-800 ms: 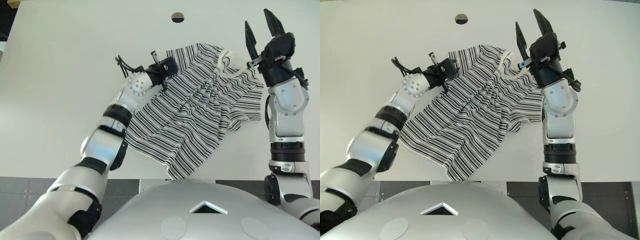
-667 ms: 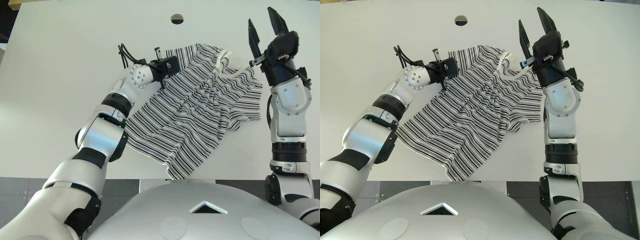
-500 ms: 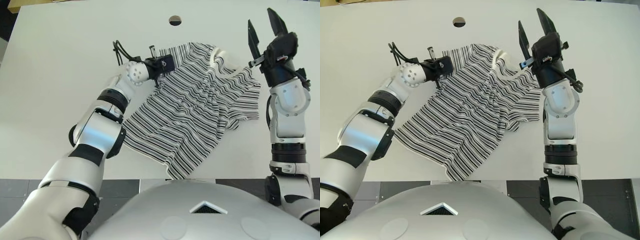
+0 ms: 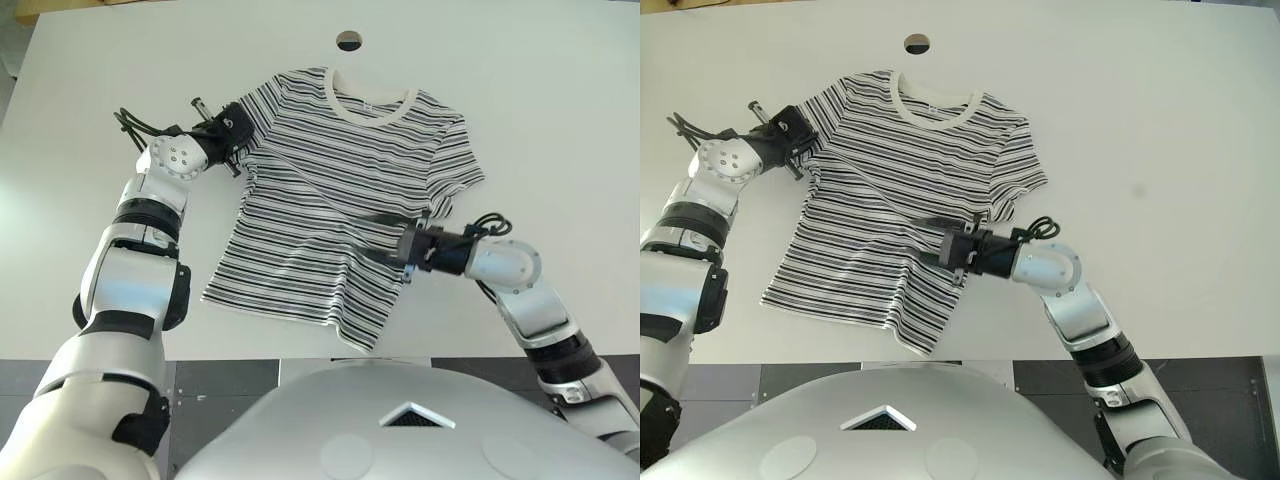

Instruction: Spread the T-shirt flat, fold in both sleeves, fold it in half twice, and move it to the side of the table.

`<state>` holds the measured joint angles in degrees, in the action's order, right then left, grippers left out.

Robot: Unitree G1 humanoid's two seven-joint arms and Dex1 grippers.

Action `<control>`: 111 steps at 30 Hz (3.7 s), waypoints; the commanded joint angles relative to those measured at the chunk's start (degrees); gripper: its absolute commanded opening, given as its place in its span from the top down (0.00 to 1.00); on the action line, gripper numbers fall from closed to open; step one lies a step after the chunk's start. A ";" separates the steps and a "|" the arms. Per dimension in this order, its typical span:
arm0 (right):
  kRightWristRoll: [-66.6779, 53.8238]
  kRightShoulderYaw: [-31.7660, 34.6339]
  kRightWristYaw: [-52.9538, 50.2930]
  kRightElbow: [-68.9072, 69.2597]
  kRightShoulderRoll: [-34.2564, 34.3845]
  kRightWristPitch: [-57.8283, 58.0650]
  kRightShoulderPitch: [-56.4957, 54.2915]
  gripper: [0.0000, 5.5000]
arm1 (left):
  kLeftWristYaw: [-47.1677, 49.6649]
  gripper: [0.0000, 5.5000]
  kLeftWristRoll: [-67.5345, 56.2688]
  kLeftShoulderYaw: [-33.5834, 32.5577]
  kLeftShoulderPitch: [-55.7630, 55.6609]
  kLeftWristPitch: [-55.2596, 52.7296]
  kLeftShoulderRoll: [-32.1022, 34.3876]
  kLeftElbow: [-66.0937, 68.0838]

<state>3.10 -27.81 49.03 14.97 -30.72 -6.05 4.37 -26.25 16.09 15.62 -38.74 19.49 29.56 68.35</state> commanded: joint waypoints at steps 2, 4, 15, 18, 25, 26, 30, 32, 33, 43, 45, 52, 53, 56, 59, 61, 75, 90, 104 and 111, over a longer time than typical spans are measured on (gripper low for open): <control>3.25 -1.62 4.23 0.38 -6.75 0.59 2.63 0.63 | 2.01 0.80 -5.97 -7.26 0.60 3.40 1.21 -4.79; 4.49 -1.83 5.24 -0.39 -8.67 0.99 3.26 0.63 | 2.42 0.80 -10.60 -11.71 0.05 5.10 0.55 -9.10; 9.78 1.10 7.66 -7.44 -21.24 0.22 2.26 0.63 | 3.03 0.80 -21.74 -20.18 5.79 -4.84 -2.61 -36.77; 6.24 4.69 11.12 -6.68 -26.99 -0.28 2.89 0.63 | 3.34 0.80 -21.65 -20.66 7.52 -6.77 -2.62 -40.17; 2.42 5.79 15.07 -3.34 -30.97 -0.25 5.54 0.63 | 3.38 0.80 -21.78 -21.42 8.46 -9.64 -2.91 -42.89; 1.88 6.13 15.08 -3.15 -30.90 -0.51 5.54 0.63 | 3.29 0.80 -21.87 -21.60 8.52 -9.86 -2.82 -42.86; -5.31 10.28 15.51 -0.70 -29.53 0.41 3.68 0.63 | 2.89 0.80 -21.87 -21.82 8.99 -10.42 -2.85 -42.66; -11.32 14.72 16.44 1.50 -29.88 1.98 1.81 0.63 | 2.10 0.80 -22.08 -21.59 9.84 -11.47 -2.85 -43.60; -14.66 16.97 17.07 2.71 -29.70 3.01 0.71 0.63 | 1.65 0.80 -22.28 -21.51 10.56 -12.28 -2.86 -44.16; -23.25 22.98 16.79 2.04 -24.14 7.00 -2.70 0.63 | -1.57 0.80 -26.66 -21.42 27.39 -34.33 -2.91 -53.76; -23.03 22.82 16.33 1.56 -22.96 7.13 -2.77 0.63 | -2.99 0.80 -30.23 -22.60 30.97 -42.69 -2.80 -58.08; -21.28 21.89 14.66 -0.57 -19.33 7.29 -3.34 0.63 | -2.12 0.80 -38.58 -24.85 32.62 -62.21 -5.50 -62.92; -21.10 21.84 14.68 -0.62 -19.09 7.28 -3.38 0.63 | -1.96 0.80 -39.04 -25.01 32.65 -63.15 -5.83 -62.78; -20.71 22.17 14.65 -0.76 -18.64 7.23 -3.27 0.63 | -1.42 0.80 -40.33 -25.95 31.52 -64.92 -6.82 -60.32; -20.41 22.42 14.68 -1.04 -18.35 7.04 -3.18 0.63 | -0.76 0.80 -40.89 -26.96 29.82 -64.88 -7.86 -56.28; -20.23 22.59 14.55 -1.09 -18.23 6.73 -2.70 0.63 | -0.13 0.80 -41.01 -27.65 28.20 -64.12 -8.69 -52.93; -18.18 22.53 14.67 -3.06 -17.18 4.88 -2.41 0.62 | 0.49 0.98 -41.83 -29.82 23.87 -60.73 -9.87 -45.40; -18.26 22.62 14.47 -3.95 -16.47 4.34 -3.05 0.62 | 0.50 0.98 -44.00 -34.14 18.22 -61.26 -6.22 -46.80; -18.63 23.09 14.13 -3.66 -16.18 4.51 -2.89 0.62 | 2.43 0.98 -47.11 -28.99 20.78 -69.81 -11.07 -65.82; -18.69 23.06 13.77 -3.61 -15.64 4.57 -2.91 0.62 | 4.00 0.98 -46.69 -25.54 20.61 -70.20 -14.40 -67.06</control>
<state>-15.86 -5.38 63.01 11.01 -46.40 -1.30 1.83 -23.14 -31.11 -10.69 -18.08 -50.38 15.70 1.30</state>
